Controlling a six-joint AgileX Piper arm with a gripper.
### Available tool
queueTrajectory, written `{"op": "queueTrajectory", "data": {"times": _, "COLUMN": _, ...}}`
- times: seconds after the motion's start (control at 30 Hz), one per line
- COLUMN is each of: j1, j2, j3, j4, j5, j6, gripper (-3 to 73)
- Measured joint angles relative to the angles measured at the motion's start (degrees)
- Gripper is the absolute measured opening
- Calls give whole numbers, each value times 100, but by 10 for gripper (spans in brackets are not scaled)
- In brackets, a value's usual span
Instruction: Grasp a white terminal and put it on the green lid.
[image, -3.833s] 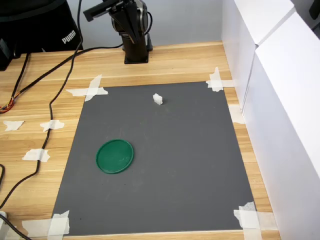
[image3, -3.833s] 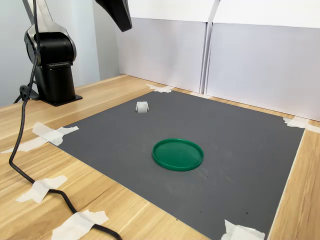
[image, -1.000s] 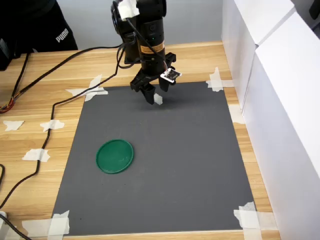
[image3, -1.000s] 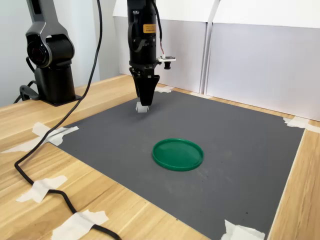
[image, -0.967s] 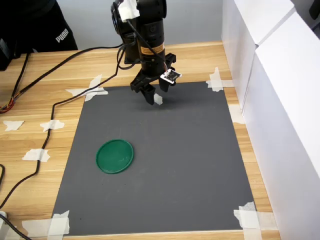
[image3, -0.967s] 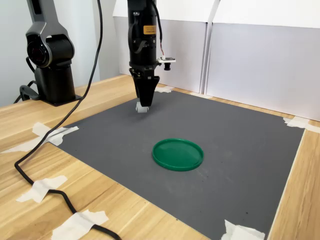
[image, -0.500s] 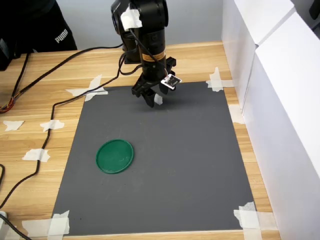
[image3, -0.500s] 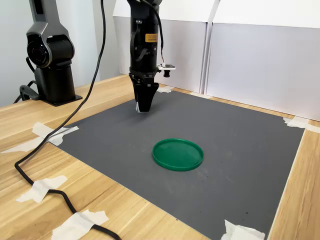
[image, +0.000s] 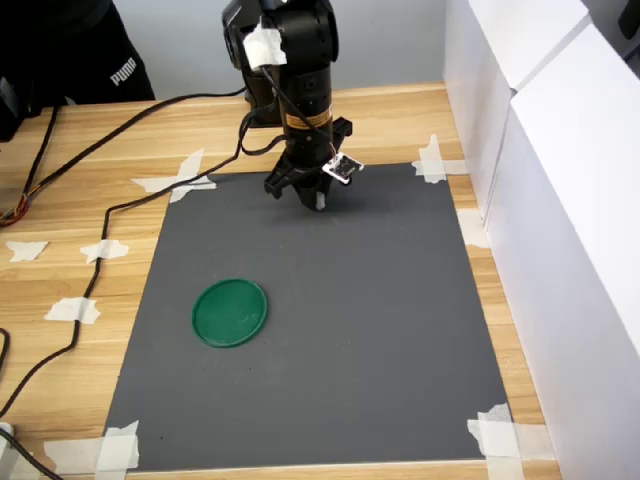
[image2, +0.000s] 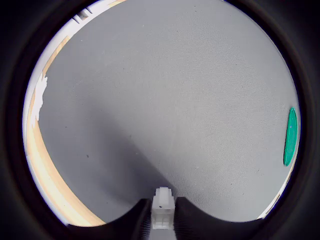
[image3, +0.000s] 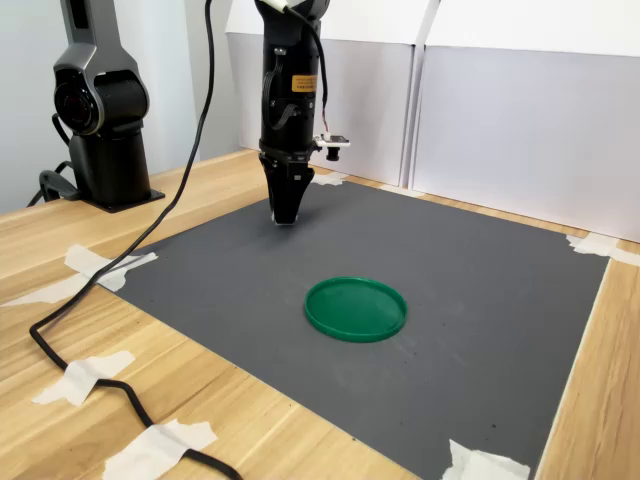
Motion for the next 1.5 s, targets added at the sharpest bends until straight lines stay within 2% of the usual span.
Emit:
{"op": "queueTrajectory", "data": {"times": 0.07, "j1": 0, "j2": 0, "j3": -7, "j4": 23, "j5": 41, "j6": 0, "gripper": 99}}
{"op": "queueTrajectory", "data": {"times": 0.27, "j1": 0, "j2": -6, "j3": -459, "j4": 93, "j5": 563, "j6": 0, "gripper": 97}}
{"op": "queueTrajectory", "data": {"times": 0.47, "j1": -35, "j2": 1, "j3": -1739, "j4": 144, "j5": 1455, "j6": 0, "gripper": 98}}
{"op": "queueTrajectory", "data": {"times": 0.6, "j1": -396, "j2": 60, "j3": -2557, "j4": 194, "j5": 1728, "j6": 0, "gripper": 98}}
{"op": "queueTrajectory", "data": {"times": 0.83, "j1": -1417, "j2": 428, "j3": -3106, "j4": 144, "j5": 1781, "j6": -221, "gripper": 98}}
{"op": "queueTrajectory", "data": {"times": 1.07, "j1": -2108, "j2": 928, "j3": -3124, "j4": 101, "j5": 1637, "j6": -418, "gripper": 98}}
{"op": "queueTrajectory", "data": {"times": 1.27, "j1": -2355, "j2": 1208, "j3": -3124, "j4": -8, "j5": 1306, "j6": -495, "gripper": 98}}
{"op": "queueTrajectory", "data": {"times": 1.5, "j1": -2362, "j2": 1535, "j3": -3126, "j4": -94, "j5": 1019, "j6": -499, "gripper": 98}}
